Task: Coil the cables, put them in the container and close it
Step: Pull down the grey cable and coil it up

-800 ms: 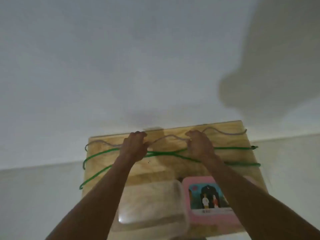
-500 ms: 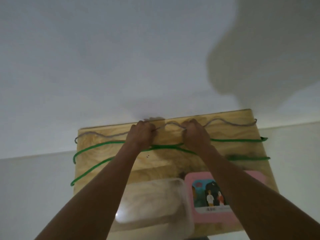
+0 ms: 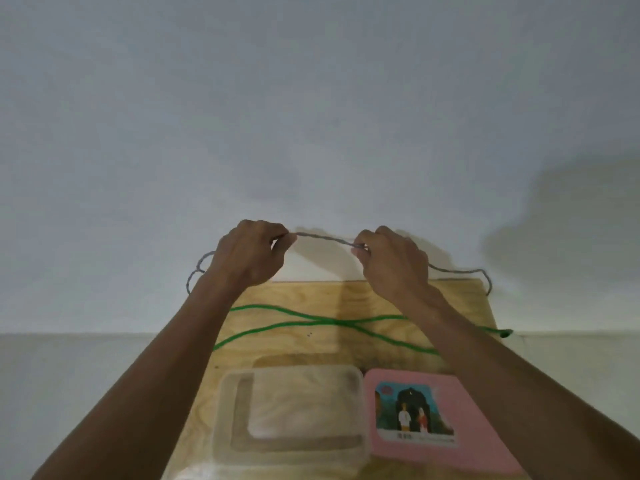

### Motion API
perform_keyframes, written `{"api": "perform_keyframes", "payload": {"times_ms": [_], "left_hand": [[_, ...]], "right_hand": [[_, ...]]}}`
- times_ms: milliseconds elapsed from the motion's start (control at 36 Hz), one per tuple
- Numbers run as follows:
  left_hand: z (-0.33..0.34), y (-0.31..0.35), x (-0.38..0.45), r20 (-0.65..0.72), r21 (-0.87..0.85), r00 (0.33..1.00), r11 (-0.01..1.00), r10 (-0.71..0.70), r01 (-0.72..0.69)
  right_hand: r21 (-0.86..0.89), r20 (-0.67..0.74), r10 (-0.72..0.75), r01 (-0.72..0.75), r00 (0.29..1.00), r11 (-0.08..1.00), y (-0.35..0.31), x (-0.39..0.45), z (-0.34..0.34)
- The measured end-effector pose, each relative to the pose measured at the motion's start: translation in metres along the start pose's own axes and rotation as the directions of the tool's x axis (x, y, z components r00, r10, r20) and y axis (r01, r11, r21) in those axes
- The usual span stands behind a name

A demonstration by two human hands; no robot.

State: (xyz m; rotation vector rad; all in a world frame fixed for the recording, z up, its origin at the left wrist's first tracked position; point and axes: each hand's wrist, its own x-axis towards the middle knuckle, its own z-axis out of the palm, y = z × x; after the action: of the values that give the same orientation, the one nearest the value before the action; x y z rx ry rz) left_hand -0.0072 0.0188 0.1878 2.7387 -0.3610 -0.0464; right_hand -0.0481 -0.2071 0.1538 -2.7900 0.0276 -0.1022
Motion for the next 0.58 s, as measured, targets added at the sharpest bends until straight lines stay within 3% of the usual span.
{"api": "perform_keyframes", "payload": {"times_ms": [139, 278, 417, 583], "left_hand": [[-0.072, 0.019, -0.018, -0.228, 0.107, 0.972, 0.994, 0.053, -0.029], [-0.139, 0.036, -0.026, -0.434, 0.083, 0.899, 0.996, 0.053, -0.019], [-0.191, 0.057, -0.023, -0.539, -0.178, 0.842, 0.981, -0.031, -0.078], [-0.230, 0.072, -0.017, -0.566, -0.541, 0.793, 0.827, -0.225, -0.152]], "right_hand": [[0.022, -0.131, -0.133, 0.136, 0.982, 0.990, -0.035, 0.000, -0.067], [0.225, -0.284, -0.171, 0.239, 0.943, 0.945, -0.067, 0.008, -0.111], [0.387, -0.371, -0.170, 0.318, 0.913, 0.865, -0.099, 0.020, -0.130], [0.453, -0.508, -0.163, 0.424, 0.846, 0.785, -0.148, -0.005, -0.118]]}}
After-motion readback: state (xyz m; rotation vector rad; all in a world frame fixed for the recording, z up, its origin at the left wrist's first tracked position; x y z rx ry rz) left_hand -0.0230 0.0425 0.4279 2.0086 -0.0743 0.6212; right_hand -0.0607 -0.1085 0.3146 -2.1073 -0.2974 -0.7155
